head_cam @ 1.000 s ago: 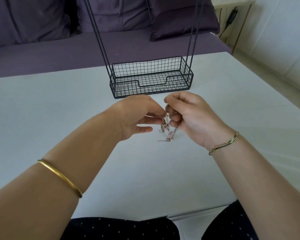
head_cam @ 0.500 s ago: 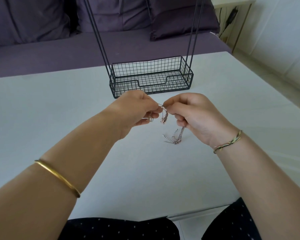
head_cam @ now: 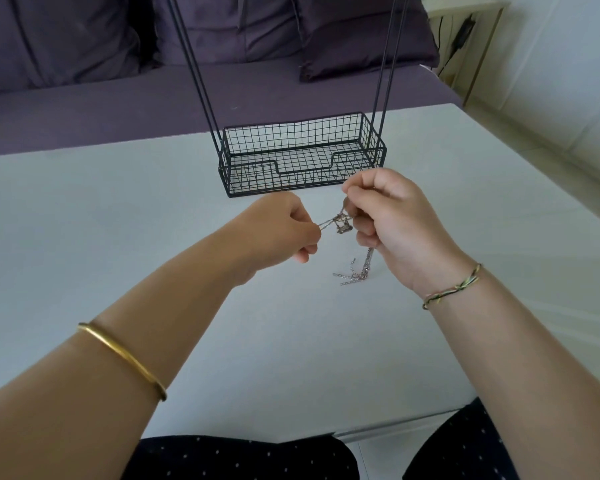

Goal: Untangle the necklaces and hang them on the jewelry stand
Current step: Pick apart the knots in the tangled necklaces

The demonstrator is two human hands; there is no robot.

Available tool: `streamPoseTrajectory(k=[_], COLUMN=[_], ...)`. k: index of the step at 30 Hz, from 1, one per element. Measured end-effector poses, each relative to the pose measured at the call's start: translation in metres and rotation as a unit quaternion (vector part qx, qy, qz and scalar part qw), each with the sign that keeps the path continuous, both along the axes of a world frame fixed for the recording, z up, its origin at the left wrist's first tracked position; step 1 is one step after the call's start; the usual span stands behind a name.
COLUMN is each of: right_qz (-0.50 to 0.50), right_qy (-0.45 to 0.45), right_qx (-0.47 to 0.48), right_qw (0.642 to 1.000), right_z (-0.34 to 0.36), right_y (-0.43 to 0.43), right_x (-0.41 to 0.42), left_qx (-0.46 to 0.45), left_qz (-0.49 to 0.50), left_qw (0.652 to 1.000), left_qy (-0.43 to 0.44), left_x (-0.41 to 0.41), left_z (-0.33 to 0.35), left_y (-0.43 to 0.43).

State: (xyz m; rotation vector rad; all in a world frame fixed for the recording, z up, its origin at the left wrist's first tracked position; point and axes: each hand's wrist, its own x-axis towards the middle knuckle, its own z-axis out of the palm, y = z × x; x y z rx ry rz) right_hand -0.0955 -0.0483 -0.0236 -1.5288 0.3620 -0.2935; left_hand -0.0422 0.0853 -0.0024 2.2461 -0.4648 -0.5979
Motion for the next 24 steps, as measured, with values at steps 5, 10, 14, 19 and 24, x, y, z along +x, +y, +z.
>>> streamPoseTrajectory(k=[5, 10, 14, 19, 24], right_qz=[0.024, 0.043, 0.049, 0.052, 0.045], right_qy=[-0.001, -0.015, -0.022, -0.032, -0.045], right_qx=[-0.020, -0.035, -0.052, -0.043, -0.011], right_qw=[1.000, 0.998, 0.997, 0.997, 0.998], right_z=[0.0007, 0.0013, 0.0013, 0.0014, 0.0014], right_y=[0.0001, 0.0005, 0.0004, 0.0005, -0.0004], right_x=[-0.0016, -0.0016, -0.0017, -0.0020, -0.0011], left_qx=[-0.010, -0.020, -0.088, -0.116, -0.110], left_qz=[-0.017, -0.027, 0.006, 0.021, 0.013], left_qw=[0.999, 0.998, 0.995, 0.993, 0.993], left_qy=[0.045, 0.061, 0.044, 0.018, -0.038], left_x=[0.0001, -0.0003, 0.0001, -0.0036, -0.0052], left_z=[-0.0001, -0.0020, -0.0018, 0.0000, 0.0009], left_y=[0.0041, 0.0047, 0.0008, -0.0013, -0.0022])
